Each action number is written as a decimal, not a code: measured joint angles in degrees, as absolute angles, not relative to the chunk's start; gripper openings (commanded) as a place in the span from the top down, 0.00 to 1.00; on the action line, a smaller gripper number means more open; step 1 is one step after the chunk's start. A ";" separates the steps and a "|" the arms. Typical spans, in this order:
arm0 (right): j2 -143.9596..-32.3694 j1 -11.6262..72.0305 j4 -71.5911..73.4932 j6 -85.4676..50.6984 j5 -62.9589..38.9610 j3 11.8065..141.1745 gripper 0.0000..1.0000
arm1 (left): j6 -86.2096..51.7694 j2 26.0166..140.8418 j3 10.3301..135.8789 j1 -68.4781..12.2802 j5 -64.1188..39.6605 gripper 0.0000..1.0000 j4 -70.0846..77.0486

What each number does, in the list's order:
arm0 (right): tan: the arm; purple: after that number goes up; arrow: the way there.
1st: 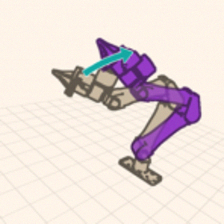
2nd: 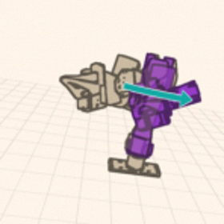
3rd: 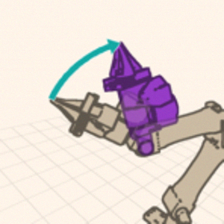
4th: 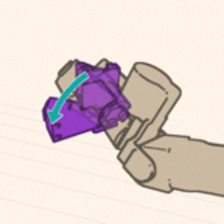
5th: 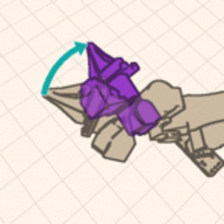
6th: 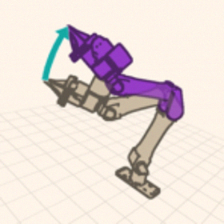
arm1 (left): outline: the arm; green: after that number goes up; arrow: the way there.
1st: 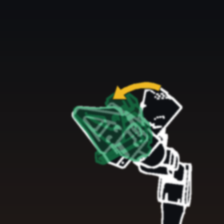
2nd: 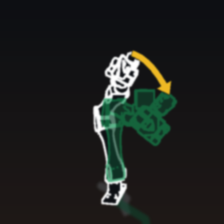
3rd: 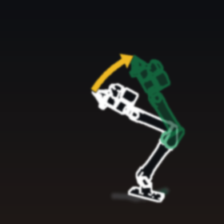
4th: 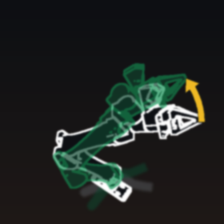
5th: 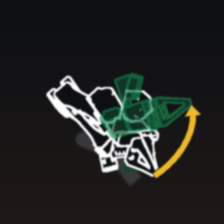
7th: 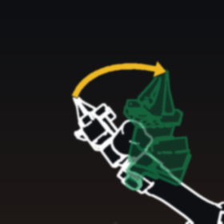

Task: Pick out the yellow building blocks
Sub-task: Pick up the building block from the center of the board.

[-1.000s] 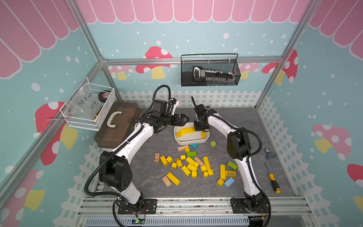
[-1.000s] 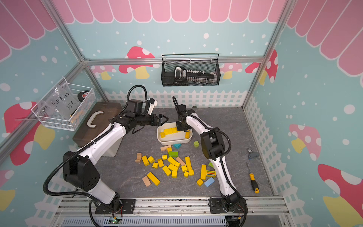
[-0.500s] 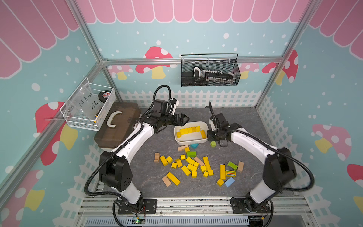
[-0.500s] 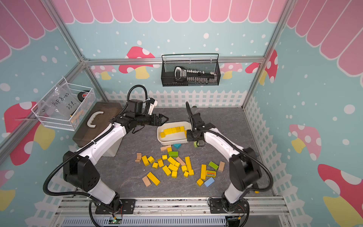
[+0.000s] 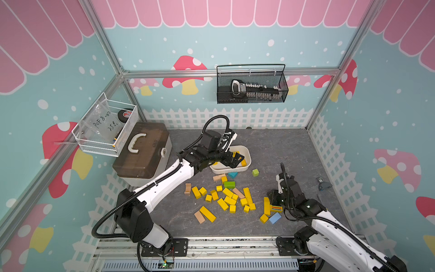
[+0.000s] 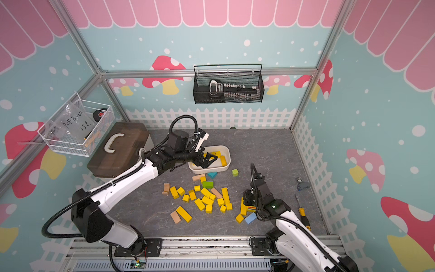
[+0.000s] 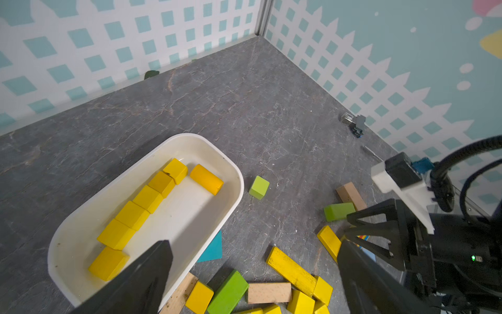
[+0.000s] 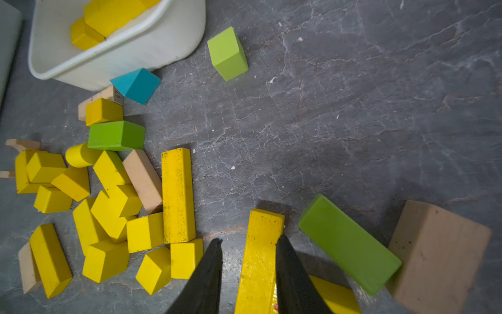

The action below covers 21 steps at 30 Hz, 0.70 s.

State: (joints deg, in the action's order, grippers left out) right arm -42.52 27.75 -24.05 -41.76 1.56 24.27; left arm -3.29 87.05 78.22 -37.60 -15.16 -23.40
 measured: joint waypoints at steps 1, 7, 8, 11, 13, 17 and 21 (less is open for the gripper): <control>-41.74 27.75 -23.57 -42.17 1.80 24.01 0.66 | -3.07 86.50 78.13 -38.35 -14.59 0.00 -23.14; -41.76 27.75 -22.04 -43.48 1.93 23.31 0.64 | -4.86 82.02 75.26 -39.03 -12.56 0.00 -21.80; -42.00 27.75 -21.78 -43.62 1.89 23.24 0.64 | -5.61 80.75 73.69 -39.07 -12.25 0.00 -21.50; -43.68 27.75 -19.92 -44.12 1.19 22.87 0.64 | -8.36 75.75 66.11 -39.24 -11.27 0.00 -19.16; -45.69 27.75 -18.39 -44.64 0.36 22.85 0.63 | -10.46 71.77 58.94 -39.46 -10.11 0.01 -16.58; -49.69 27.75 -15.84 -45.10 -0.89 22.85 0.63 | -13.82 66.85 45.63 -39.77 -8.29 0.01 -9.61; -51.53 27.75 -16.12 -44.82 -1.10 23.03 0.62 | -14.81 66.76 39.35 -39.81 -7.46 0.00 -8.29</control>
State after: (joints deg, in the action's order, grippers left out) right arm -51.53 27.75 -16.12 -44.82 -1.10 23.03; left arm -14.81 66.76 39.35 -39.81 -7.46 -8.29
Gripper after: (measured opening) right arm 0.374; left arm 0.995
